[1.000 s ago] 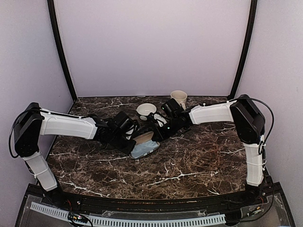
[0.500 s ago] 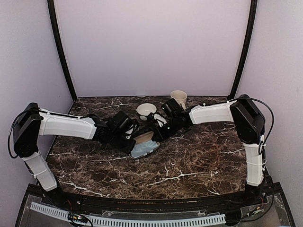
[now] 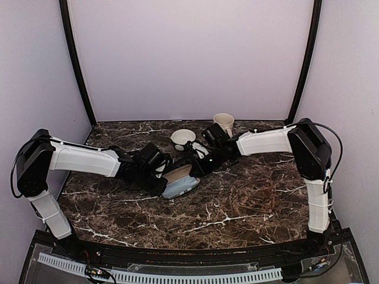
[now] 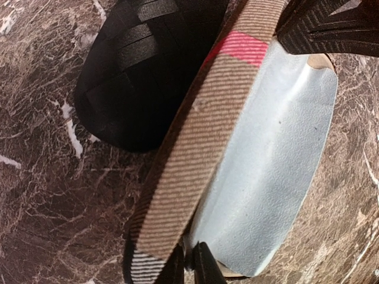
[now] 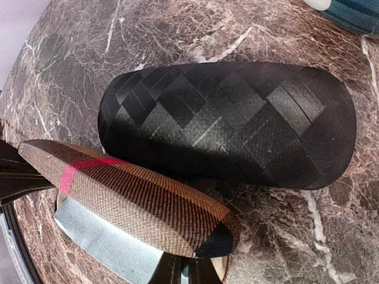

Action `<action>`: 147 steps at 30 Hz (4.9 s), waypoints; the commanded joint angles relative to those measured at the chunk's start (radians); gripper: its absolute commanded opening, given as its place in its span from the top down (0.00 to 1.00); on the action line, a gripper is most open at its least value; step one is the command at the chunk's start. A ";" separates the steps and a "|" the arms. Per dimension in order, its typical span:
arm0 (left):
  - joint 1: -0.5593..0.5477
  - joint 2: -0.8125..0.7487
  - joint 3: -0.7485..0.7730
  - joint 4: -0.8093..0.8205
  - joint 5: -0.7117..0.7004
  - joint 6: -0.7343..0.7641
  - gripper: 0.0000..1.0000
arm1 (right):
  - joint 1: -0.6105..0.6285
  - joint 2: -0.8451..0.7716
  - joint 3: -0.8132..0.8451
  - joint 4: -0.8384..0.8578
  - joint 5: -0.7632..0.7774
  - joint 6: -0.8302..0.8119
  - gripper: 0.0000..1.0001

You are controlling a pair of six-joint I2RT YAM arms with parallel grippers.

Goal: Organize the sunglasses
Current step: Place the folded cleaning cloth in the sunglasses case, then pick up the sunglasses from the center of the board, then fold the left temple of the sunglasses on the sunglasses.

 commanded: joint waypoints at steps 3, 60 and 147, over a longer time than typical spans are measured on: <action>0.002 -0.052 -0.016 0.004 0.003 -0.012 0.87 | 0.006 -0.012 -0.001 0.018 -0.011 -0.004 0.87; -0.102 -0.196 -0.040 0.078 -0.021 -0.039 0.45 | -0.126 -0.535 -0.326 -0.541 0.748 -0.146 0.15; -0.102 -0.193 -0.073 0.174 0.079 -0.082 0.27 | -0.214 -0.392 -0.343 -0.388 0.582 -0.197 0.62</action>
